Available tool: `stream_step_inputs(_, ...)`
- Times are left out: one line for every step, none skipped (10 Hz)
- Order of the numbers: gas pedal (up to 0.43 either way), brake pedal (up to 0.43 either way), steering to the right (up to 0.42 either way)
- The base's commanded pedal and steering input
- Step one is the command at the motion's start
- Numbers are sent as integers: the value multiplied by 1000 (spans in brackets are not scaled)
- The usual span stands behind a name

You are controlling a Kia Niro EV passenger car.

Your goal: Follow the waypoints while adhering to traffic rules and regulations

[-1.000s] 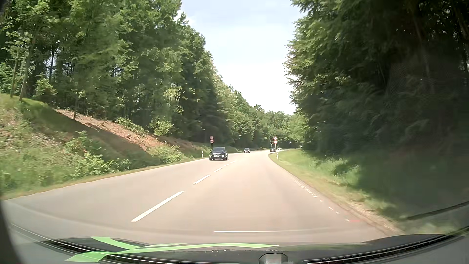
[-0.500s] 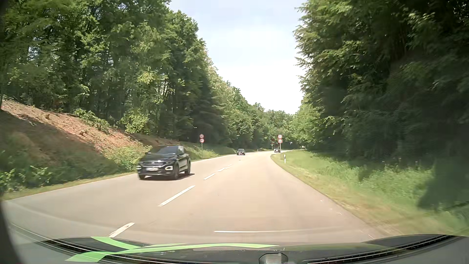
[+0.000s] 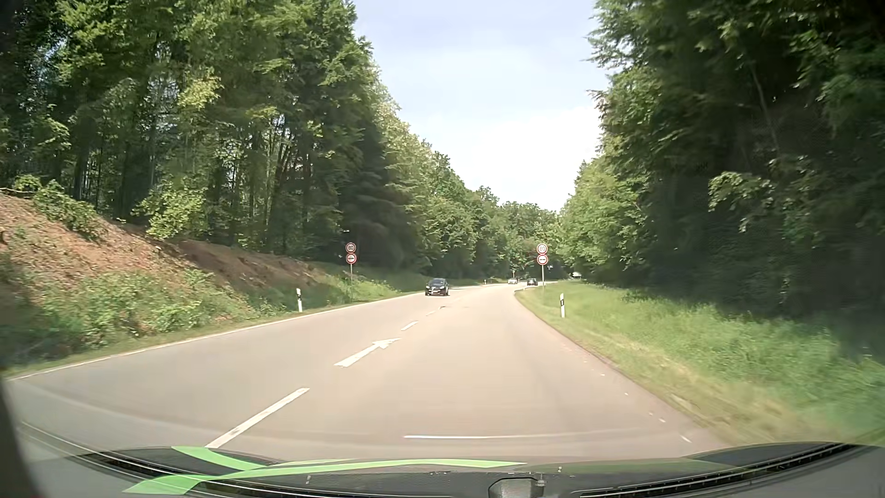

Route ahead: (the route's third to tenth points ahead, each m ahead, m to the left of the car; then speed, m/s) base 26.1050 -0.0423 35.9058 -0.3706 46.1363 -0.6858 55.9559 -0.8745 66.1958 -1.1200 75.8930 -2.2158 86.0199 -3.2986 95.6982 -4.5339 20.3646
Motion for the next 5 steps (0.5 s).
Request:
stream_step_inputs(157,0,2)
stream_step_inputs(157,0,2)
stream_step_inputs(169,0,2)
stream_step_inputs(169,0,2)
stream_step_inputs(169,0,3)
